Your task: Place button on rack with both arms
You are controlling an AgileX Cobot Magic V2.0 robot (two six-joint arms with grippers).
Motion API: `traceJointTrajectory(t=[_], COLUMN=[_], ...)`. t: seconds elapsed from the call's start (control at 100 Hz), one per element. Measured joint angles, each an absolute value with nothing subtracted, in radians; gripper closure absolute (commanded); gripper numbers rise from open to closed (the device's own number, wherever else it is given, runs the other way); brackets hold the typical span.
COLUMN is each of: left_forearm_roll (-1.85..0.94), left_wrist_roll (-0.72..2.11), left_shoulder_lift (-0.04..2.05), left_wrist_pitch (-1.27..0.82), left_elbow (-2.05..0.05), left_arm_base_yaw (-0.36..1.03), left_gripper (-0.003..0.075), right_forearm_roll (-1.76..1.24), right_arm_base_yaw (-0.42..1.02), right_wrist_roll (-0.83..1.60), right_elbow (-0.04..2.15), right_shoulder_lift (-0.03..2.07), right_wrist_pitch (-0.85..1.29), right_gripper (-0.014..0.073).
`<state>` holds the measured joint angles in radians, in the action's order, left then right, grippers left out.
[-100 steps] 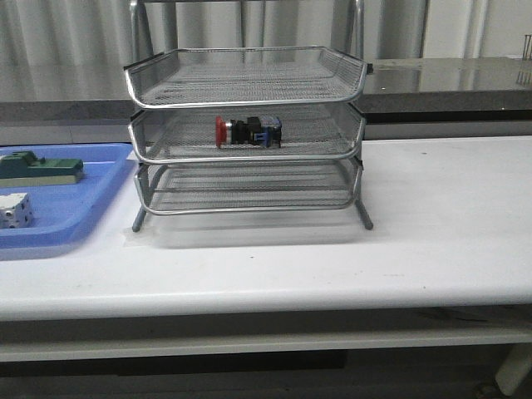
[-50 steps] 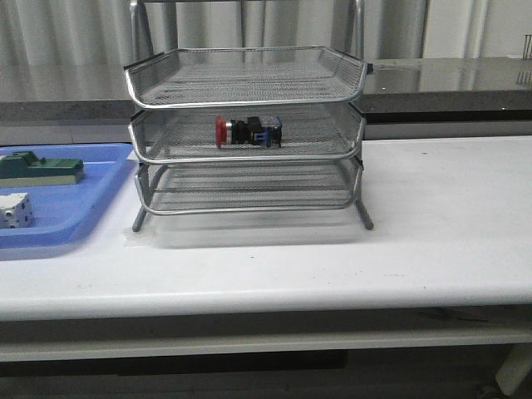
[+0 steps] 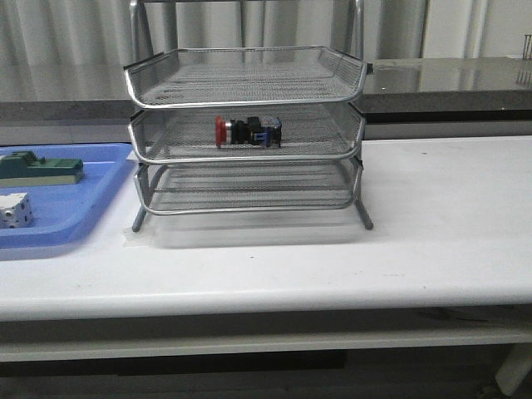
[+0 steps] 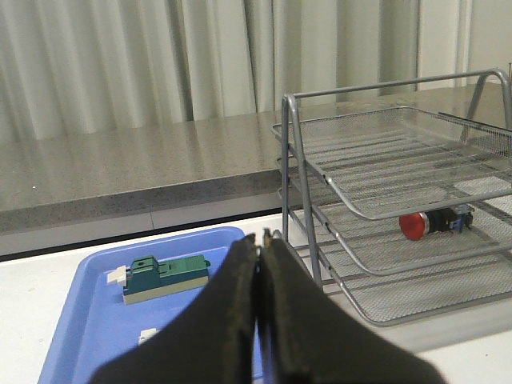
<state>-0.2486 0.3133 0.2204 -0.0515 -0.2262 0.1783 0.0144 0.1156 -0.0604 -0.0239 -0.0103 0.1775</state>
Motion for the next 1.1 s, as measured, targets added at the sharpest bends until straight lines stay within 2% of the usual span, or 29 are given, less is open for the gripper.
traceJointTrajectory(t=[1.1], left_forearm_roll=[-0.249], left_wrist_roll=[0.313], left_shoulder_lift=[0.220], left_wrist_pitch=[-0.052], left_elbow=[-0.226], left_arm_base_yaw=[0.178], left_gripper=[0.0741], right_forearm_roll=[0.014], right_arm_base_yaw=[0.116], right_wrist_roll=[-0.062], right_elbow=[-0.028], right_shoulder_lift=[-0.010], right_wrist_pitch=[0.151], right_gripper=[0.0651])
